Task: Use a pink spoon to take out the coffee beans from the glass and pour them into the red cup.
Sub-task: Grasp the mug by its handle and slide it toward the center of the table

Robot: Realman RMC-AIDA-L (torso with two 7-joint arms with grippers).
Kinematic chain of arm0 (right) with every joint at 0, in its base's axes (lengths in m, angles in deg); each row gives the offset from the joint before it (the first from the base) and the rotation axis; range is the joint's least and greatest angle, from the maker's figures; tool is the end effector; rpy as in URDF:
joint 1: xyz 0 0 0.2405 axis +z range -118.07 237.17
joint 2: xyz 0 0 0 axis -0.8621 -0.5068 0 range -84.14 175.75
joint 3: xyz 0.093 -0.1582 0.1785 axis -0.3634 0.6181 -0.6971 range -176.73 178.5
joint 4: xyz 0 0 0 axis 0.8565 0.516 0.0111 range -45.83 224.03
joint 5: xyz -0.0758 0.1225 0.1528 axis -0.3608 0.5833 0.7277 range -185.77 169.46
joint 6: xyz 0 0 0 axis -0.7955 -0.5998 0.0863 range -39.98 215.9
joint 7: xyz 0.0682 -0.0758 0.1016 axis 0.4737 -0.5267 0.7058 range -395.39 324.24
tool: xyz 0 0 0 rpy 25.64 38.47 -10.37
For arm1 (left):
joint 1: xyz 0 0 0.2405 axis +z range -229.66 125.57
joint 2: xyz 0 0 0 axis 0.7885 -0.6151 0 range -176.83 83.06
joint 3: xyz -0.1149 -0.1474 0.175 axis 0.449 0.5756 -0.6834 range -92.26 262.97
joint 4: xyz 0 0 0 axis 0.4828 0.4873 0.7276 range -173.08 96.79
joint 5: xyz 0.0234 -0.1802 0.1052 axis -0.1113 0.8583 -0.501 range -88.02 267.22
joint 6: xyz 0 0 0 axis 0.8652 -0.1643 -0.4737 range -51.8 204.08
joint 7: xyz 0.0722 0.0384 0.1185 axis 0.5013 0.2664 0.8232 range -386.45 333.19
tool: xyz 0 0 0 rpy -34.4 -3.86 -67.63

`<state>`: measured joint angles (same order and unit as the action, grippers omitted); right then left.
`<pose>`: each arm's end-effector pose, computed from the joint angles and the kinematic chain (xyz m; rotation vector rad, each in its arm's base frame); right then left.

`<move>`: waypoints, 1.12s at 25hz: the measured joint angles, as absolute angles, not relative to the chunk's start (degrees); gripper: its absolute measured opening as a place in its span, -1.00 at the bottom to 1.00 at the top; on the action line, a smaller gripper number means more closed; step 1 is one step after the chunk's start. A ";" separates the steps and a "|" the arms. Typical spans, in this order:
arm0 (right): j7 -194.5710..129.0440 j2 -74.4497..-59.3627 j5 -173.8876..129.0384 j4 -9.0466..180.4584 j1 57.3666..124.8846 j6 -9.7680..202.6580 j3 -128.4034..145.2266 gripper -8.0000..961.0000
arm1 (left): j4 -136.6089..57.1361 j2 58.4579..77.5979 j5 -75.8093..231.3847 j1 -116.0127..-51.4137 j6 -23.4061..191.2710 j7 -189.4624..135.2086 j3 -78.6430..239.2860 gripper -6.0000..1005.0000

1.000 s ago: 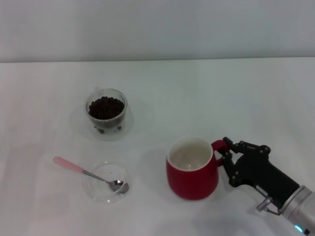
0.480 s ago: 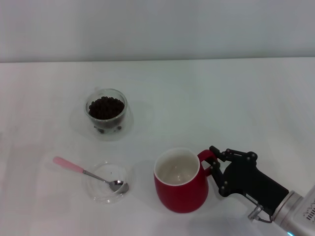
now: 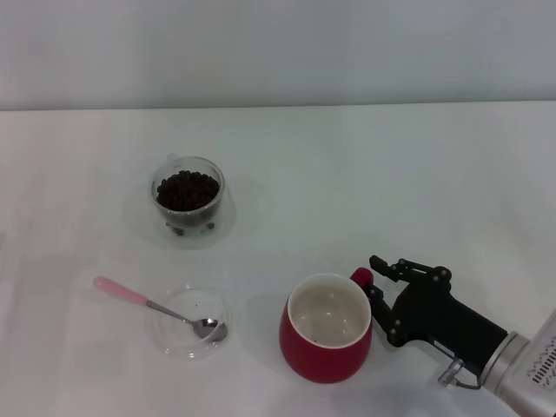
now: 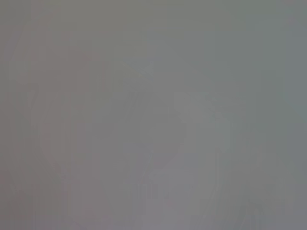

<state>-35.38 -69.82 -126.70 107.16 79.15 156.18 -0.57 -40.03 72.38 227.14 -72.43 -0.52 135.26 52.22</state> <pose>0.3160 0.2409 -0.0955 -2.2016 0.3379 0.5987 -0.3756 0.2889 0.0344 -1.3785 -0.5846 -0.7283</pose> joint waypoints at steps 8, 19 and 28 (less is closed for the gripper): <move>-34.86 -69.57 -126.76 105.71 79.07 156.51 -0.54 -0.32 | -40.08 72.33 227.30 -72.66 -0.51 135.26 52.18 0.72; -34.31 -69.24 -126.56 105.32 76.86 160.90 -0.40 0.26 | -40.08 72.15 227.49 -72.63 -0.41 135.26 52.48 0.72; -28.60 -69.15 -127.12 101.99 75.40 164.25 1.52 0.39 | -40.83 72.12 227.59 -72.96 1.75 135.26 52.49 0.72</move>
<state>-28.60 -69.15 -127.12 101.99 75.40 164.25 1.52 -40.83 72.12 227.59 -72.96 1.75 135.26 52.49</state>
